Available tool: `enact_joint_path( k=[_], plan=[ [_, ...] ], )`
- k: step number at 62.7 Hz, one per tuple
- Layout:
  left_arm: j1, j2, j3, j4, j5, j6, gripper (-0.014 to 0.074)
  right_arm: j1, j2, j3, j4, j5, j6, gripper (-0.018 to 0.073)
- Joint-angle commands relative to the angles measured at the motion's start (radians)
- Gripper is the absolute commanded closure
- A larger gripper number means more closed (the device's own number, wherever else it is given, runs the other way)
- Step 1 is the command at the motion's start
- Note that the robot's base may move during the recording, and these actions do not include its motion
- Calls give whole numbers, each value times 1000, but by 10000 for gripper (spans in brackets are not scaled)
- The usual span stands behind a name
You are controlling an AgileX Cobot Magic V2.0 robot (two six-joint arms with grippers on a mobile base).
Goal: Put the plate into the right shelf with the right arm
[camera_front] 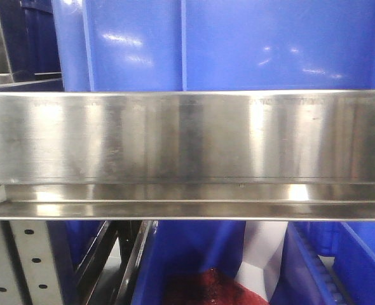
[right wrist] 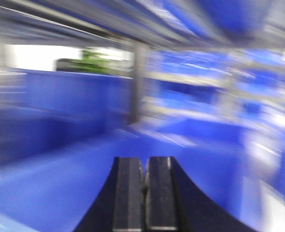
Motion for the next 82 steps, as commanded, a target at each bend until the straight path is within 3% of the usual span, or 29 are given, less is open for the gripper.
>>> enact_joint_path(
  k=[1, 10, 16, 32, 71, 82],
  plan=[
    [-5, -7, 8, -6, -87, -3, 643, -53, -55, 45, -121, -107, 97, 505],
    [-5, -7, 8, -6, -87, -3, 643, -121, -141, 156, -291, -108, 196, 505],
    [-5, -7, 8, -6, -87, -3, 643, -161, -201, 228, -327, -111, 248, 505],
    [-5, -7, 8, -6, -87, -3, 643, -267, -354, 461, -328, -208, 262, 505],
    [-5, -7, 8, -6, -87, -3, 643, -268, -540, 852, -327, -356, 262, 505],
    [-5, -7, 8, -6, -87, -3, 643, -268, -576, 852, -332, -324, 262, 505]
  ],
)
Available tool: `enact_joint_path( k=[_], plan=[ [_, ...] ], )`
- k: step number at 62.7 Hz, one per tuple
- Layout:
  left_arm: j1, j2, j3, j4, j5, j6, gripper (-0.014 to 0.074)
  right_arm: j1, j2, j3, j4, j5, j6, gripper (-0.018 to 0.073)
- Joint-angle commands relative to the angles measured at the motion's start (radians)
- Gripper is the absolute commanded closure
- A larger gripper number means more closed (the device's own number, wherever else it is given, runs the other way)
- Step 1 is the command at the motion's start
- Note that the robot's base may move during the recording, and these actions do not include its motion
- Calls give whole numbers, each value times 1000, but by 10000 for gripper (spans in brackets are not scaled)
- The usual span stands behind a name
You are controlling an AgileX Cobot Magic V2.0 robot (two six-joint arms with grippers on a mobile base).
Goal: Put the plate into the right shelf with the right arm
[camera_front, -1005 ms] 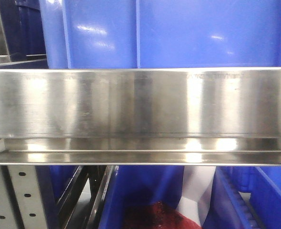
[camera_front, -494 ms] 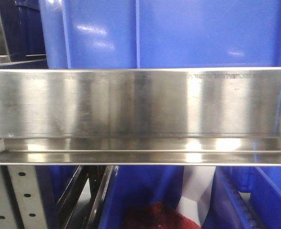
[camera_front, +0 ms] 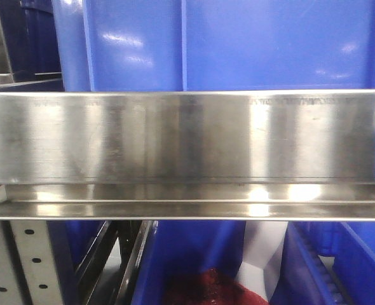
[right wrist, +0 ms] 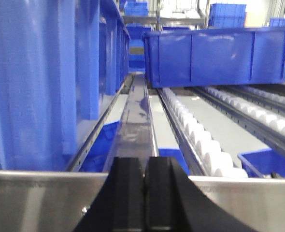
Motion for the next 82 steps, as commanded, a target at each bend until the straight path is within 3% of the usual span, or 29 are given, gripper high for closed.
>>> enact_joint_path(
  k=[1, 21, 82],
  plan=[
    [-5, -7, 8, -6, -87, -3, 643, -4, -16, -5, -12, -92, 1, 505],
    [-5, -7, 8, -6, -87, -3, 643, -2, -16, -5, -12, -29, 1, 505],
    [-5, -7, 8, -6, -87, -3, 643, -2, -16, -5, -12, -83, 13, 505]
  ],
)
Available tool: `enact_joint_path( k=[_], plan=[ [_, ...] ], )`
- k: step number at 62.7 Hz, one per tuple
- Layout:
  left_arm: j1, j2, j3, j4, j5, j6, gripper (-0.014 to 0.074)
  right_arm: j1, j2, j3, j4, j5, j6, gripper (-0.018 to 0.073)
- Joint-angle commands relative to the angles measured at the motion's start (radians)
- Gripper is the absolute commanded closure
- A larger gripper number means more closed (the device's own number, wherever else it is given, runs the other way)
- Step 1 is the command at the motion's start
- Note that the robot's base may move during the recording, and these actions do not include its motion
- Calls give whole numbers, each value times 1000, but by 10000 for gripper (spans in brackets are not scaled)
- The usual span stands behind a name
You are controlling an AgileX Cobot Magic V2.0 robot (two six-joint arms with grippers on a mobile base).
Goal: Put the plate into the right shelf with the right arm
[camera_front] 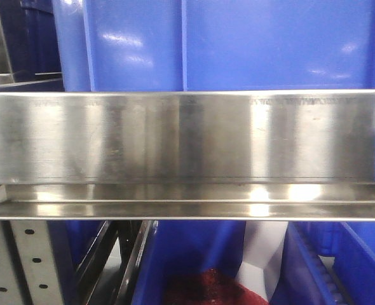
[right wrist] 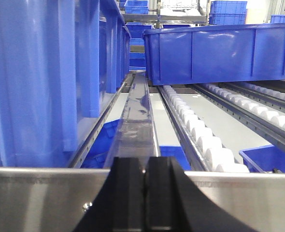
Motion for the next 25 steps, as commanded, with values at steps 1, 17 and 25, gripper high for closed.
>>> enact_joint_path(
  k=[1, 17, 25],
  plan=[
    [-5, -7, 8, -6, -87, -3, 643, -2, -13, -5, -12, -100, 0, 505],
    [-5, -7, 8, -6, -87, -3, 643, -2, -13, -5, -12, -100, 0, 505],
    [-5, -7, 8, -6, -87, -3, 643, -2, -13, -5, -12, -100, 0, 505]
  ],
)
